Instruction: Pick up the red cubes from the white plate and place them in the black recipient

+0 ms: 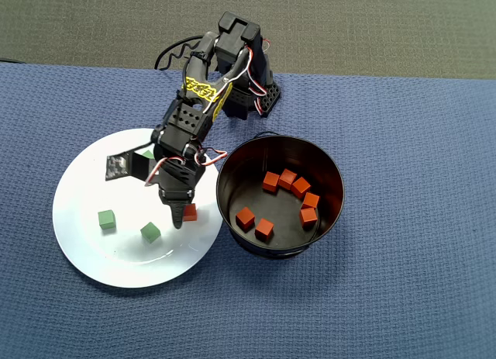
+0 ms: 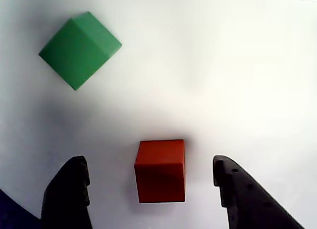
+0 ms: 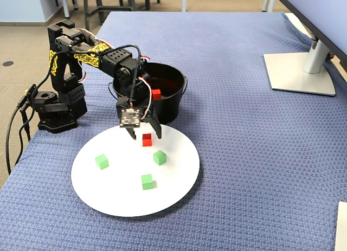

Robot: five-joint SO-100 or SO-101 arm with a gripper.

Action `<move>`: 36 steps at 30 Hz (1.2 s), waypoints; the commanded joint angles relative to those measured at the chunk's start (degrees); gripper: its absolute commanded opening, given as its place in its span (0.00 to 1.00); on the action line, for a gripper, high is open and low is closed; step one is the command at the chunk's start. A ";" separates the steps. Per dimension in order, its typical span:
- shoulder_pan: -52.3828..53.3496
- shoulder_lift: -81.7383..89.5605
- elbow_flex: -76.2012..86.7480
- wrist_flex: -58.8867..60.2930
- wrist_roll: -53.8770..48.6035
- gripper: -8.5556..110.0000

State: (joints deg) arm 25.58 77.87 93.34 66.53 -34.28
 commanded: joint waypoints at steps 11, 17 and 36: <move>-5.10 3.43 6.24 -6.86 -7.91 0.26; -5.63 3.96 6.77 -7.38 -6.59 0.17; -0.09 10.37 -6.06 4.39 -2.20 0.07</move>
State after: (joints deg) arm 22.41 81.74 95.36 65.48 -38.67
